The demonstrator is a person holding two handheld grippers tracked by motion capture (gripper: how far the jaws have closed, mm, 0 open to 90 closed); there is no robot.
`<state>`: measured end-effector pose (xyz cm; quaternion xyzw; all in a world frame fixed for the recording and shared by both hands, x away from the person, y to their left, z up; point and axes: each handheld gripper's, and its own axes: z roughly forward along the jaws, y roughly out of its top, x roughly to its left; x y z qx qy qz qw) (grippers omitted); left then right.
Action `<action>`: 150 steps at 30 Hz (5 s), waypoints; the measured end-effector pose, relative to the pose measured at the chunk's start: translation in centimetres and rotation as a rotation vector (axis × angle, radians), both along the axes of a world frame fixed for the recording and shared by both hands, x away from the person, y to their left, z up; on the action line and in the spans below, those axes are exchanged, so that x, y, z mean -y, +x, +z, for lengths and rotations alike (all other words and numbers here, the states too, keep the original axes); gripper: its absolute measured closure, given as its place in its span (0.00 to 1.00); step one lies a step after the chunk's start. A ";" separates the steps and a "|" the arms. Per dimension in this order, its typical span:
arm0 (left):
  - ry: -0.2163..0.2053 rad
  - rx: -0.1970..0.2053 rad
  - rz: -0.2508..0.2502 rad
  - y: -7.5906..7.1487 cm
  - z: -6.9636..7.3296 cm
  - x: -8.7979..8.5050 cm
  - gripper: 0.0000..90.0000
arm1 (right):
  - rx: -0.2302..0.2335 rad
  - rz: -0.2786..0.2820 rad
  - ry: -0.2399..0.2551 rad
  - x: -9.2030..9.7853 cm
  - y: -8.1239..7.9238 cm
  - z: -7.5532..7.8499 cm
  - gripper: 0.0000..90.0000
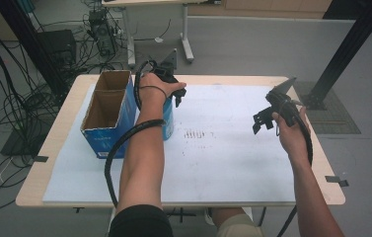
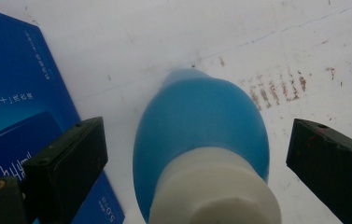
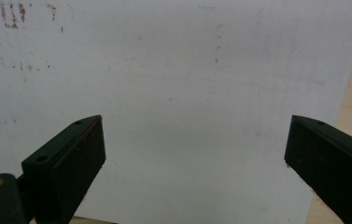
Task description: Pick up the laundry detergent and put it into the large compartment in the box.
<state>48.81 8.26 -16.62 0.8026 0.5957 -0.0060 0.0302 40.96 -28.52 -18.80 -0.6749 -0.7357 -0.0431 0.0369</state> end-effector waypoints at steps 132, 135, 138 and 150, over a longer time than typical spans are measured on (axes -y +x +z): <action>-0.004 -0.034 0.000 0.6 -0.9 -0.2 0.42 | 0.003 0.013 0.005 -0.6 0.2 -0.5 0.06; -0.003 -0.035 -0.004 0.6 -0.9 -0.2 0.42 | 0.008 0.016 0.004 -0.6 0.2 -0.5 0.06; -0.004 -0.033 -0.007 0.6 -0.9 -0.2 0.42 | 0.008 0.015 0.004 -0.7 0.2 -0.5 0.06; -0.001 -0.030 -0.010 0.5 -0.9 -0.1 0.42 | 0.009 0.016 0.002 -0.6 0.1 -0.4 0.06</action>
